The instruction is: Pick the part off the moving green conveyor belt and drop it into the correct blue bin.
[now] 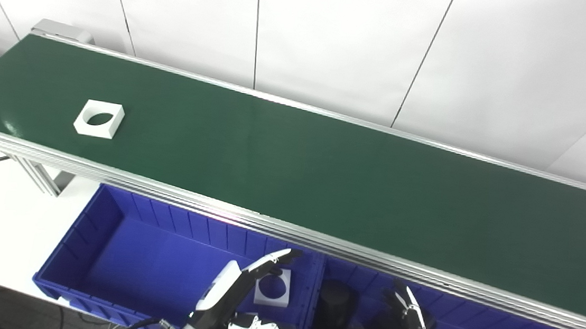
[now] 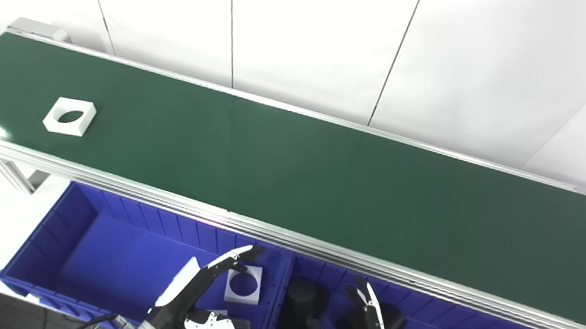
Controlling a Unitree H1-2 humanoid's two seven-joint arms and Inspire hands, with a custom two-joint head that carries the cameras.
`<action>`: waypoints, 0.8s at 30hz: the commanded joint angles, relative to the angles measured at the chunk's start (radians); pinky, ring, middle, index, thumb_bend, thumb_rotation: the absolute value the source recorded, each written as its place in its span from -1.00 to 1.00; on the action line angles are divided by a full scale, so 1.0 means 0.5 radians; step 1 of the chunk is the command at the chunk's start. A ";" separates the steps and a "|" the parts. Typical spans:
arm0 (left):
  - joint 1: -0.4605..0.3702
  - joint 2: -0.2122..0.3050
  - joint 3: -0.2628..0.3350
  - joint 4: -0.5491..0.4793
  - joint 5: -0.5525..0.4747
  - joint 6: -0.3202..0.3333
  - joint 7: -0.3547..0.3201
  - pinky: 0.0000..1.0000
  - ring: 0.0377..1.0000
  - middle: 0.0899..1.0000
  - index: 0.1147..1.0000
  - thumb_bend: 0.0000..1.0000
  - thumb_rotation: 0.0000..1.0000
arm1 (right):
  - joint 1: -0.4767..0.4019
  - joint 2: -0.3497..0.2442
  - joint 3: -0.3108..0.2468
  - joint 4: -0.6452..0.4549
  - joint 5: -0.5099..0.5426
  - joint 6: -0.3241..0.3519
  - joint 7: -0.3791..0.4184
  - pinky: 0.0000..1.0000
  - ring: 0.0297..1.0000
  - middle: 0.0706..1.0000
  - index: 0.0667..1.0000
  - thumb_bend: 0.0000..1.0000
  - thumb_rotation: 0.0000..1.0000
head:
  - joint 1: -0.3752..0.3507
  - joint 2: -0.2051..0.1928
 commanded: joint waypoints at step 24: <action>-0.089 0.075 0.115 -0.432 0.000 -0.056 0.047 0.31 0.54 0.65 0.58 0.49 0.24 | -0.076 -0.029 0.021 0.085 0.048 -0.105 -0.069 0.71 0.65 0.59 0.77 -0.13 -0.57 | 0.057 -0.136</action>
